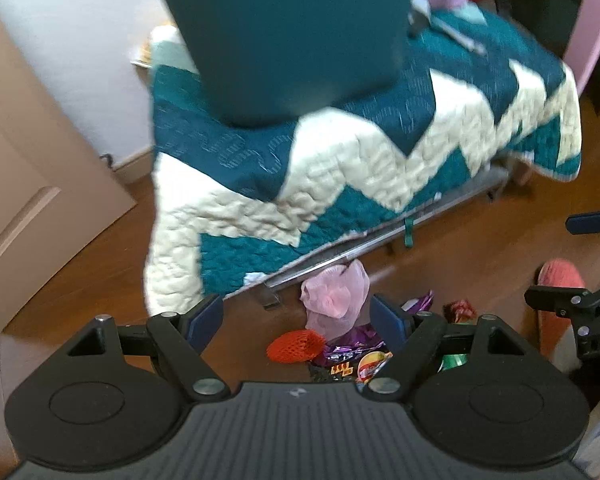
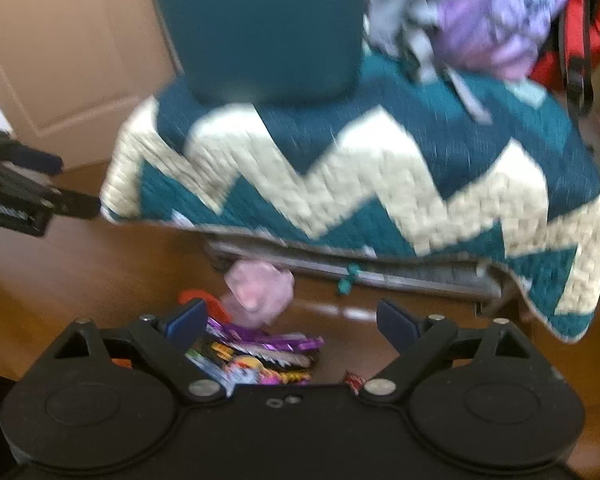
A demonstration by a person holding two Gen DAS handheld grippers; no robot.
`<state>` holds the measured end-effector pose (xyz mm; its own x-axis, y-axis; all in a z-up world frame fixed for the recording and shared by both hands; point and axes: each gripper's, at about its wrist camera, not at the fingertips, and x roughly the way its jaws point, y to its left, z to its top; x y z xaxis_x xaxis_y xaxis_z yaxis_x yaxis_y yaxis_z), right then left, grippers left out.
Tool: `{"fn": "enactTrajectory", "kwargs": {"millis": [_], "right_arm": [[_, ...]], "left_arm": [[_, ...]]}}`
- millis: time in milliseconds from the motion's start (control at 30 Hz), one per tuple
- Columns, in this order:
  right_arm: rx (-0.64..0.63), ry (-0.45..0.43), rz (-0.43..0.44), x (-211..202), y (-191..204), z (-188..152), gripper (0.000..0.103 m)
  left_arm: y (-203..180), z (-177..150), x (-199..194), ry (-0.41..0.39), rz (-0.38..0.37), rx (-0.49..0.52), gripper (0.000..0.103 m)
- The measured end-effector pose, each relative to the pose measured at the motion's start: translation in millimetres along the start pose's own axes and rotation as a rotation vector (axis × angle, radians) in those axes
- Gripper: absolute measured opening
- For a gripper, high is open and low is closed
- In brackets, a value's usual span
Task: Collect trash
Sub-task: 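Move both tools back down toward the trash pile on the floor, then grasp the pink mesh bath puff with left while right grasps the green can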
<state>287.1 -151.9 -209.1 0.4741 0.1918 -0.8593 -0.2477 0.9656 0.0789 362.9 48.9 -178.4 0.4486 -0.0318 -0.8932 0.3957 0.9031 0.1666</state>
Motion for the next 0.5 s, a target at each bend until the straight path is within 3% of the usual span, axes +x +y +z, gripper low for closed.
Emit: {"fn": "enactTrajectory", "kwargs": {"millis": [200, 500], "right_arm": [[0.074, 0.109, -0.032, 65, -17, -33, 0.092], [0.117, 0.255, -0.005, 144, -35, -78, 0.092]], "left_arm": [[-23, 0, 65, 0.016, -0.016, 0.099, 0.08], [-50, -10, 166, 0.12, -0.048, 0.066, 0.08]]}}
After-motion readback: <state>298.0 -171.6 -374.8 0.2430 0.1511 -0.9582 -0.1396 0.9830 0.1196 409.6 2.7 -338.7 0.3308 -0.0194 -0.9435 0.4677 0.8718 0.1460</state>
